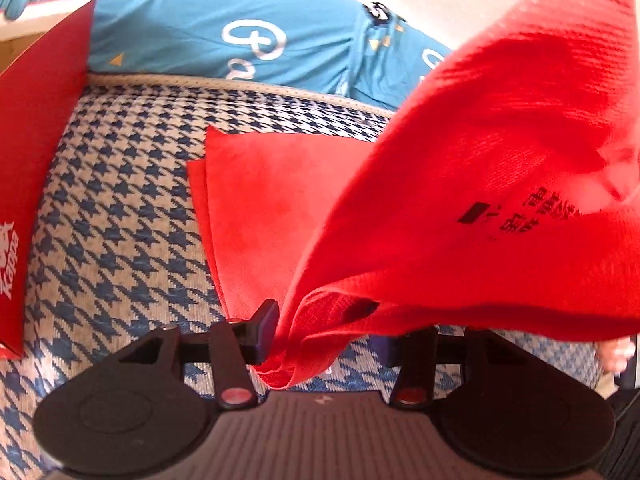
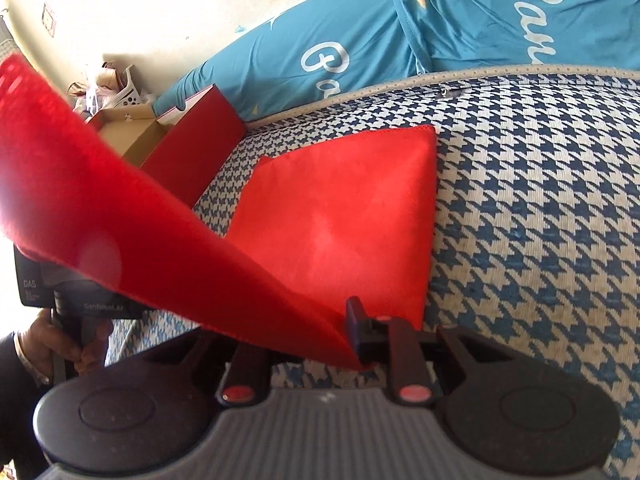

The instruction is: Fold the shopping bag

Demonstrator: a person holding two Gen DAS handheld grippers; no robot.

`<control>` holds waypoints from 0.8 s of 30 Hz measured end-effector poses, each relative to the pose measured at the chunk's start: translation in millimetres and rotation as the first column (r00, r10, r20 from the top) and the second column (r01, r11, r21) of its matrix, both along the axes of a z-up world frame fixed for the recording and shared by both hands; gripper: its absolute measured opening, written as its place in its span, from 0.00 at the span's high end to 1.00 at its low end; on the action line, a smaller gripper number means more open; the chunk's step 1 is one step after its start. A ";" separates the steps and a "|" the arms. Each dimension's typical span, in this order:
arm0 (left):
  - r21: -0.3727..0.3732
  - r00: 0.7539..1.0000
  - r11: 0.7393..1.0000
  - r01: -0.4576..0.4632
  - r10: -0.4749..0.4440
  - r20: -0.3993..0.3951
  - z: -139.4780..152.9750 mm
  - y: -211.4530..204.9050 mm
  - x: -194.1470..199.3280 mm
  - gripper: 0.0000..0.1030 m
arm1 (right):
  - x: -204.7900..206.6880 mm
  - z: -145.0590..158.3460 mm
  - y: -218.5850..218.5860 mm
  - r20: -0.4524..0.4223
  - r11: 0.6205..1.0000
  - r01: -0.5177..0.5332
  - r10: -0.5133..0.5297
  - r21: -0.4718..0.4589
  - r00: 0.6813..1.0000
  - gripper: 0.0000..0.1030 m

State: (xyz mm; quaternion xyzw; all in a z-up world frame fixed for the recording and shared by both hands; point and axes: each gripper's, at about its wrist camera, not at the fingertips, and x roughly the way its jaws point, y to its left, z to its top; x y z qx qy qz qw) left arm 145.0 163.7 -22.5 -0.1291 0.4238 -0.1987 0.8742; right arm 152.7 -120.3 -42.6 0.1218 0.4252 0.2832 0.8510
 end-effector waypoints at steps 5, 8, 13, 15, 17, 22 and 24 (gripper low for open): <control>-0.036 0.998 0.998 -0.052 0.051 -0.021 -16.2 15.3 -14.3 0.51 | 5.9 0.9 3.1 -0.008 0.999 0.039 -0.039 0.002 0.999 0.82; -0.044 0.996 0.995 -0.085 0.084 -0.024 -19.2 18.3 -10.3 0.49 | 9.8 0.6 4.8 -0.015 0.998 0.064 -0.064 0.009 0.998 0.82; -0.042 0.993 0.993 -0.111 0.110 -0.030 -24.1 19.7 -0.8 0.49 | 16.2 2.6 7.0 -0.025 0.995 0.092 -0.091 0.047 0.995 0.80; -0.031 0.993 0.993 -0.117 0.116 -0.028 -23.9 19.1 -0.2 0.49 | 15.6 4.0 8.4 -0.016 0.995 0.091 -0.091 0.050 0.996 0.80; -0.020 0.992 0.993 -0.120 0.120 -0.026 -23.4 18.2 -0.5 0.49 | 13.7 3.7 10.3 -0.008 0.996 0.084 -0.083 0.038 0.996 0.80; -0.024 0.989 0.989 -0.145 0.145 -0.021 -19.9 18.6 -1.5 0.49 | 16.4 1.5 9.2 -0.028 0.992 0.107 -0.106 0.071 0.994 0.82; -0.024 0.987 0.987 -0.156 0.155 -0.028 -19.4 19.0 -2.3 0.49 | 17.0 2.2 8.8 -0.030 0.989 0.120 -0.118 0.084 0.993 0.82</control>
